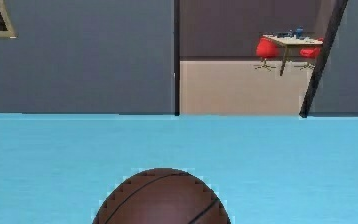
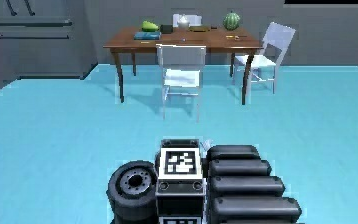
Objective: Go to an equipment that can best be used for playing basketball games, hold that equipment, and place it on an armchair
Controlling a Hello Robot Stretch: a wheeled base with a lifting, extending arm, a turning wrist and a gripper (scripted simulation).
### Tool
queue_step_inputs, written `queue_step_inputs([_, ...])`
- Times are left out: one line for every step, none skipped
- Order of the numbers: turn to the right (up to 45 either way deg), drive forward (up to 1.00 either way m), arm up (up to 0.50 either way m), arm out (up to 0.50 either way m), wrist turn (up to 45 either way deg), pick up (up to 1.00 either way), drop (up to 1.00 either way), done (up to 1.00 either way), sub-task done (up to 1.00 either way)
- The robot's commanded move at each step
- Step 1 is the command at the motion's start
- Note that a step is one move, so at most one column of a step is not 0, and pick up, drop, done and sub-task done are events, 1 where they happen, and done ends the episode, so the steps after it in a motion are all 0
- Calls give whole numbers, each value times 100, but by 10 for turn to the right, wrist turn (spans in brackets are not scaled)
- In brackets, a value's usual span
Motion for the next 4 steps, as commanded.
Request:
queue_step_inputs([90, 0, 0, 0, 0, 0, 0, 0, 0])
queue_step_inputs([0, 15, 0, 0, 0, 0, 0, 0, 0])
queue_step_inputs([0, 100, 0, 0, 0, 0, 0, 0, 0])
queue_step_inputs([30, 0, 0, 0, 0, 0, 0, 0, 0])
